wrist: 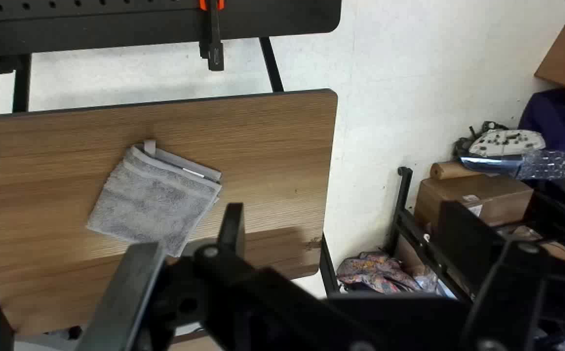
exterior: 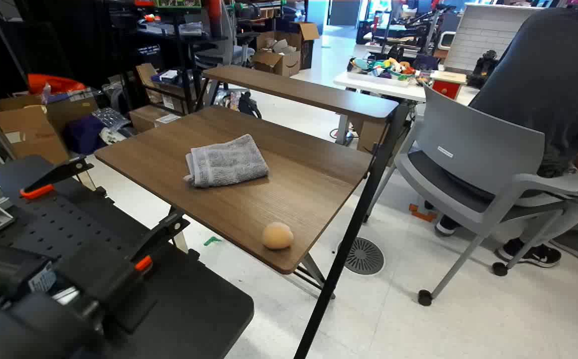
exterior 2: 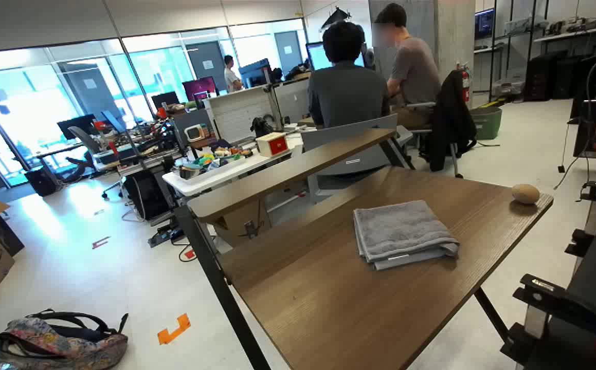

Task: Wipe the table with the towel then move the plush toy

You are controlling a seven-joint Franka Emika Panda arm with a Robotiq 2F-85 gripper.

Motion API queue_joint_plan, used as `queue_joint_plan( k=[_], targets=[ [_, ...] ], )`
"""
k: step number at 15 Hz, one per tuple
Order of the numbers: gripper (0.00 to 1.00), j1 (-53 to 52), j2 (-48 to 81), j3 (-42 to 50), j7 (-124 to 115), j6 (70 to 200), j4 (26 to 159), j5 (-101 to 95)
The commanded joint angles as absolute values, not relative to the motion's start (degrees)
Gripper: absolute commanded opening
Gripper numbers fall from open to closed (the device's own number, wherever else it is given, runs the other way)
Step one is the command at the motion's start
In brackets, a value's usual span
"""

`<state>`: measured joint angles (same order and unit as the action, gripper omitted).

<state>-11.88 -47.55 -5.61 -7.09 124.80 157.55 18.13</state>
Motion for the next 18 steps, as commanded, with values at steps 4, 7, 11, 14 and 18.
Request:
queue_joint_plan(
  k=[4,7,11,14,18],
  targets=[
    [1.00,-11.5,-47.6,-5.9,-6.8,124.6,157.2,18.4],
    [1.00,-11.5,-47.6,-5.9,-6.8,124.6,157.2,18.4],
    [1.00,-10.0,-46.1,-6.5,-10.5,129.4,157.2,20.3],
    [1.00,-5.6,-38.2,-6.5,-14.2,139.5,157.6,18.9],
    [1.00,3.1,-25.0,-7.6,-18.3,155.6,159.8,12.8]
  ],
)
